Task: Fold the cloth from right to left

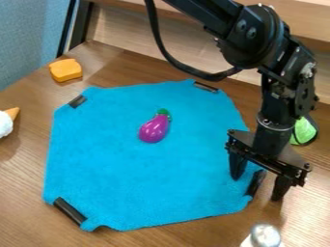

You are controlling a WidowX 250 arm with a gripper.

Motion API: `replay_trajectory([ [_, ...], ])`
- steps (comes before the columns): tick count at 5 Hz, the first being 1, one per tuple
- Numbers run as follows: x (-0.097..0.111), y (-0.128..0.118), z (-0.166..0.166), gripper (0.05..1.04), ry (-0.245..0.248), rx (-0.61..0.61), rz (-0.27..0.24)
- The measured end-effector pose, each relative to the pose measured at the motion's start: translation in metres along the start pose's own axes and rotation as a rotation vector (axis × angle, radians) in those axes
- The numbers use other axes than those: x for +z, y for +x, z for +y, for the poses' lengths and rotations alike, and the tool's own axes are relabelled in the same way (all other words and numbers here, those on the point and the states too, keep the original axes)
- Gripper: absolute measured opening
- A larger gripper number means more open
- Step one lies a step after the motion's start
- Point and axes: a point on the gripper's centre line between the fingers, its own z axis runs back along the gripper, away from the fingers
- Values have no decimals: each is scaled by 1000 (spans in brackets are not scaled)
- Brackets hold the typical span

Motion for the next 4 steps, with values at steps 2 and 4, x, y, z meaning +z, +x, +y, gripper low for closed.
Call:
replay_trajectory([
  [2, -1, 4, -3, 377, -16, -14, -21],
  [4, 10, 11, -22, 74, -152, -138, -20],
])
